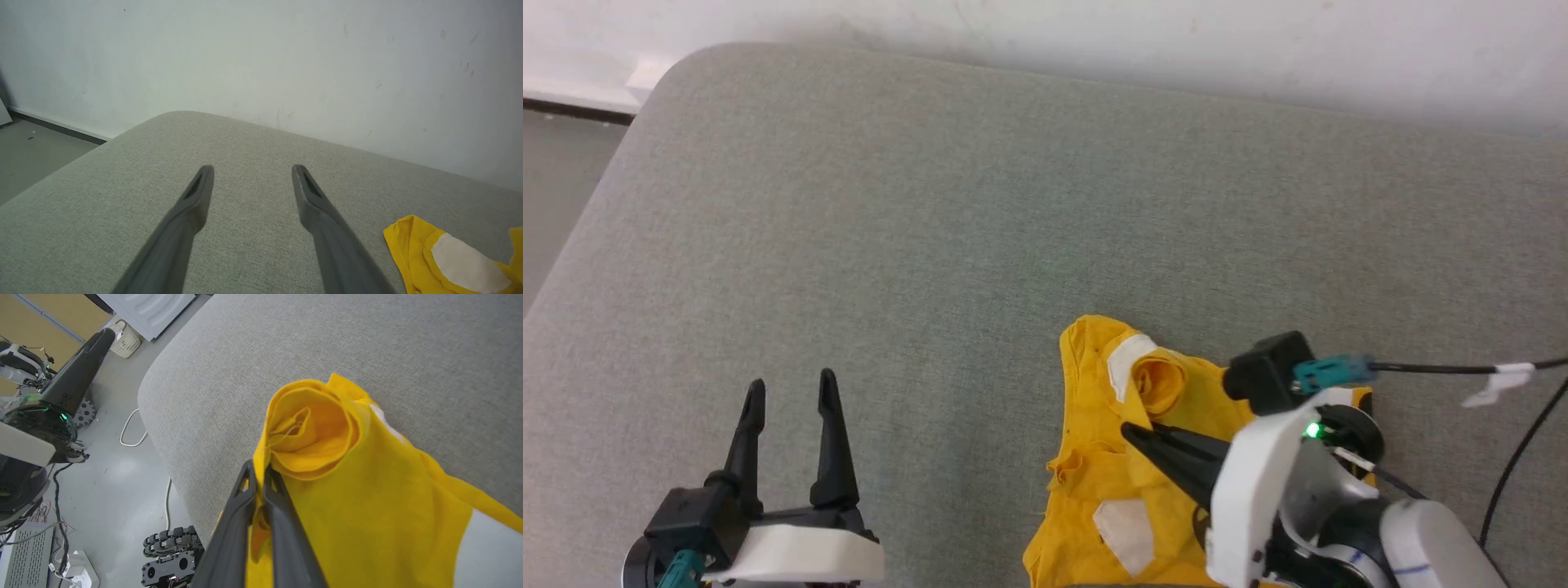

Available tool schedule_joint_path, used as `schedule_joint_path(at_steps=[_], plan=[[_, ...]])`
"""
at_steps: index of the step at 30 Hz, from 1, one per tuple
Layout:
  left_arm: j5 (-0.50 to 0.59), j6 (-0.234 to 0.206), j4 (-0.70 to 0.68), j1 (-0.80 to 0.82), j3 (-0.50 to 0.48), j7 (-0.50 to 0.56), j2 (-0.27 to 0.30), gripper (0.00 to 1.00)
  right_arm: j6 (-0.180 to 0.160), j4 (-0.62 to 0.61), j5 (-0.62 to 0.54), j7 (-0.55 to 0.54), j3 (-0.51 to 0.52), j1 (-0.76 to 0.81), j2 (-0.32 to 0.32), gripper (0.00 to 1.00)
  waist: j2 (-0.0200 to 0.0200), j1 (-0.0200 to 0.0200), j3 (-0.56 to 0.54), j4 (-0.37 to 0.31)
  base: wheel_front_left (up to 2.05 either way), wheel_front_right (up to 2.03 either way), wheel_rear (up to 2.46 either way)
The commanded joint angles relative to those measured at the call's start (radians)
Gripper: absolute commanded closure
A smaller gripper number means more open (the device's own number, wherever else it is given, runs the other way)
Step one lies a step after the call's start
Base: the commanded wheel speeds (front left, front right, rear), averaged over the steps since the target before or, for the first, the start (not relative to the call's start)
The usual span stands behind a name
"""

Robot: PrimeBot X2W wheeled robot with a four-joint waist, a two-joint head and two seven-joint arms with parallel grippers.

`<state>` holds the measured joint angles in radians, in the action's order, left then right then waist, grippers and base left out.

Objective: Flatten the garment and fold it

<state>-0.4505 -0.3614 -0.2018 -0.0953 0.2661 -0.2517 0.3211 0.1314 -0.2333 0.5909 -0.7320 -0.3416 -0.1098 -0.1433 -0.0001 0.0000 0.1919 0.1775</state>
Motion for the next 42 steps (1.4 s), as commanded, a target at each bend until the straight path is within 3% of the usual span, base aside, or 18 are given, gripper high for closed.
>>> schedule_joint_path(at_steps=[1,10,11,12,13,14,20,26,34,39,42], plan=[[-0.009,0.007,0.008,0.018,0.001,-0.006,-0.008,0.0,-0.001,0.024,-0.015,0.013,-0.02,-0.032,0.006,1.0,0.0001,0.0,0.013,0.015,0.0,0.0,0.0],[-0.007,0.026,0.038,0.036,-0.003,-0.009,-0.042,0.0,-0.001,0.253,-0.12,0.035,-0.077,-0.116,0.058,1.0,0.0001,0.0,0.028,0.031,0.0,0.0,0.0],[-0.007,0.029,0.042,0.038,-0.003,-0.009,-0.046,0.0,-0.001,0.289,-0.14,0.034,-0.083,-0.123,0.063,0.93,0.0001,0.0,0.028,0.031,0.0,0.0,0.0],[-0.006,0.032,0.047,0.04,-0.003,-0.009,-0.05,0.0,-0.001,0.324,-0.159,0.036,-0.085,-0.129,0.07,0.65,0.0001,0.0,0.028,0.032,0.0,0.0,0.0],[-0.006,0.036,0.051,0.042,-0.001,-0.009,-0.054,0.0,-0.001,0.358,-0.18,0.037,-0.092,-0.138,0.076,0.1,0.0001,0.0,0.027,0.033,0.0,0.0,0.0],[-0.006,0.04,0.056,0.045,0.0,-0.009,-0.058,0.0,-0.001,0.391,-0.198,0.038,-0.095,-0.145,0.081,0.0,0.0001,0.0,0.026,0.034,0.0,0.0,0.0],[-0.001,0.057,0.079,0.054,0.002,-0.01,-0.073,0.0,-0.001,0.47,-0.219,0.081,-0.124,-0.191,0.092,0.0,0.0001,0.0,0.021,0.033,0.0,0.0,0.0],[0.001,0.064,0.088,0.041,-0.014,-0.01,-0.08,0.0,-0.001,0.357,-0.166,0.072,-0.107,-0.201,0.09,0.0,0.0001,0.0,0.015,-0.001,0.0,0.0,0.0],[0.009,0.073,0.08,0.031,-0.028,-0.01,-0.083,0.0,-0.001,0.069,-0.178,0.046,0.185,-0.026,0.0,0.0,0.0001,0.0,0.017,-0.044,0.0,0.0,0.0],[0.015,0.077,0.073,0.033,-0.033,-0.01,-0.084,0.0,-0.001,-0.043,-0.2,0.037,0.356,0.122,0.016,0.0,0.0001,0.0,0.032,-0.061,0.0,0.0,0.0],[0.016,0.081,0.074,0.037,-0.029,-0.01,-0.084,0.0,-0.001,-0.056,-0.213,0.036,0.383,0.164,0.024,0.0,0.0001,0.0,0.038,-0.062,0.0,0.0,0.0]])
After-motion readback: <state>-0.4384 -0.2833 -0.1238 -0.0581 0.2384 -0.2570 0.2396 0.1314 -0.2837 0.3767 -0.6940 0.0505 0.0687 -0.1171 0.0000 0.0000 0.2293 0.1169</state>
